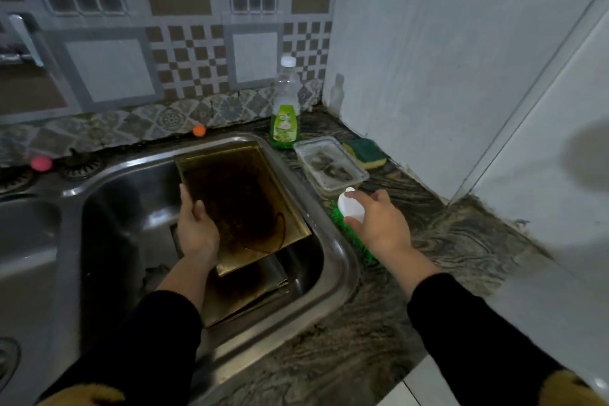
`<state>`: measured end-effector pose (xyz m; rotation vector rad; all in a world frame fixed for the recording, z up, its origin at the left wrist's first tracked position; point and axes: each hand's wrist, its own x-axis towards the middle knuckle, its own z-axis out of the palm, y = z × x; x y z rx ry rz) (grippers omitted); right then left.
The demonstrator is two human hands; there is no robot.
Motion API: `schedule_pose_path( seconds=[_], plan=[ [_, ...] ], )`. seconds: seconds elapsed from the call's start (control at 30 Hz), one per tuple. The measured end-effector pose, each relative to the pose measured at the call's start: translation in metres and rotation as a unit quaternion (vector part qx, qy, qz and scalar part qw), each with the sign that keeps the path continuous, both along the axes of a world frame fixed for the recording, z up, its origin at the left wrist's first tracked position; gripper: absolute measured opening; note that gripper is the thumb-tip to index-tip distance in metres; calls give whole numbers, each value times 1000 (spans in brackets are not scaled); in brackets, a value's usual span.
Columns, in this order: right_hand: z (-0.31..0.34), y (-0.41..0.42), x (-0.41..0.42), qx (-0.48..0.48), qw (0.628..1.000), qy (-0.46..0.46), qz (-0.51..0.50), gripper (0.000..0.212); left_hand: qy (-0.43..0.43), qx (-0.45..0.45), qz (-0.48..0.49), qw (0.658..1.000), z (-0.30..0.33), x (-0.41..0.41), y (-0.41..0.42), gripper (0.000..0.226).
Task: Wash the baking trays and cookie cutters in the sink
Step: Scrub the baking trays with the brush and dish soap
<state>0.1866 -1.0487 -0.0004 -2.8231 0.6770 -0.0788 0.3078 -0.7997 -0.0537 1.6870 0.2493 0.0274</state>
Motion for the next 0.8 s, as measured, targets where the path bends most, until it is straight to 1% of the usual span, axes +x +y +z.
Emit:
schedule_pose_path(
  seconds=[0.1, 0.23, 0.3, 0.43, 0.57, 0.67, 0.8],
  plan=[
    [-3, -2, -1, -5, 1000, -17, -17, 57, -14, -1, 4, 1000, 2, -3, -3, 50],
    [3, -7, 3, 87, 995, -37, -45, 60, -22, 0, 10, 1000, 5, -3, 0, 50],
    [13, -8, 7, 129, 989, -60, -35, 61, -28, 1, 13, 1000, 8, -3, 4, 50],
    [44, -14, 36, 157, 980, -125, -1, 61, -39, 4, 22, 999, 11, -3, 14, 50],
    [61, -17, 87, 145, 979, -143, -2, 60, -47, -2, 25, 999, 8, -3, 22, 50],
    [53, -17, 119, 120, 986, -117, 17, 58, -57, 0, 16, 998, 5, -5, 25, 51],
    [35, -19, 143, 68, 994, -79, 28, 55, -71, -5, 14, 997, 2, -8, 29, 53]
  ],
)
